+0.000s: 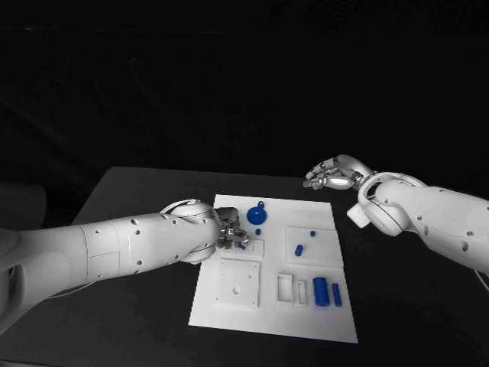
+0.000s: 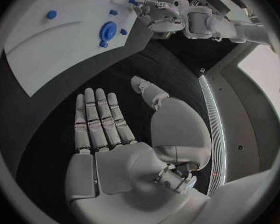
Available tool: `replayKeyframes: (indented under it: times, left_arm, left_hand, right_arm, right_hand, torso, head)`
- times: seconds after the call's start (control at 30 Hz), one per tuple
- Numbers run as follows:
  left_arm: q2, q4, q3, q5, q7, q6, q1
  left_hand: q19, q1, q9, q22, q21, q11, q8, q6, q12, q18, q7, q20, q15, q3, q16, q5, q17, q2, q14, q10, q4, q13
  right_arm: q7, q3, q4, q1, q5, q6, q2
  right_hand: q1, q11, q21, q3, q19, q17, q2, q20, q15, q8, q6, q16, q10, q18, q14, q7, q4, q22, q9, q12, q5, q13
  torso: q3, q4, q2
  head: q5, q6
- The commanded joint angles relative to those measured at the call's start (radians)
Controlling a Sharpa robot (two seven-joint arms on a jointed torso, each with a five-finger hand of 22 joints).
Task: Assemble the parts on the task board
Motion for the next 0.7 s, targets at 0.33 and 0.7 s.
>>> replayKeyframes:
  times: [0.33, 0.7]
  left_arm:
    - [0.008, -0.009, 0.0, -0.01, 0.007, 0.012, -0.005]
    - [0.009, -0.008, 0.0, -0.008, 0.007, 0.021, -0.005]
  left_hand:
    - [0.003, 0.011, 0.001, 0.002, -0.006, -0.075, 0.005, 0.089, 0.003, -0.006, -0.083, -0.097, -0.052, 0.01, 0.004, 0.074, 0.001, 0.016, 0.049, 0.062, -0.004, 0.002]
    - [0.003, 0.011, 0.001, 0.002, -0.007, -0.075, 0.005, 0.089, 0.003, -0.006, -0.083, -0.097, -0.052, 0.01, 0.004, 0.074, 0.001, 0.016, 0.049, 0.062, -0.004, 0.002]
  right_arm:
    - [0.003, 0.0, 0.002, 0.0, 0.0, 0.015, 0.0]
    - [0.002, 0.0, 0.001, 0.0, 0.001, 0.02, 0.0]
  right_hand:
    - [-0.003, 0.002, -0.005, 0.001, -0.006, -0.003, -0.006, -0.001, 0.001, 0.007, -0.007, -0.005, 0.004, -0.014, -0.008, 0.001, 0.006, 0.003, -0.001, -0.006, 0.005, -0.001]
    - [-0.003, 0.002, -0.006, 0.0, -0.006, -0.004, -0.006, -0.001, 0.002, 0.007, -0.008, -0.005, 0.004, -0.014, -0.008, 0.001, 0.006, 0.004, -0.002, -0.008, 0.005, -0.001]
  torso:
    - [-0.0007, 0.0003, 0.0]
    - [-0.0011, 0.0, 0.0]
  head:
    - [-0.002, -0.003]
    - [0.0, -0.005]
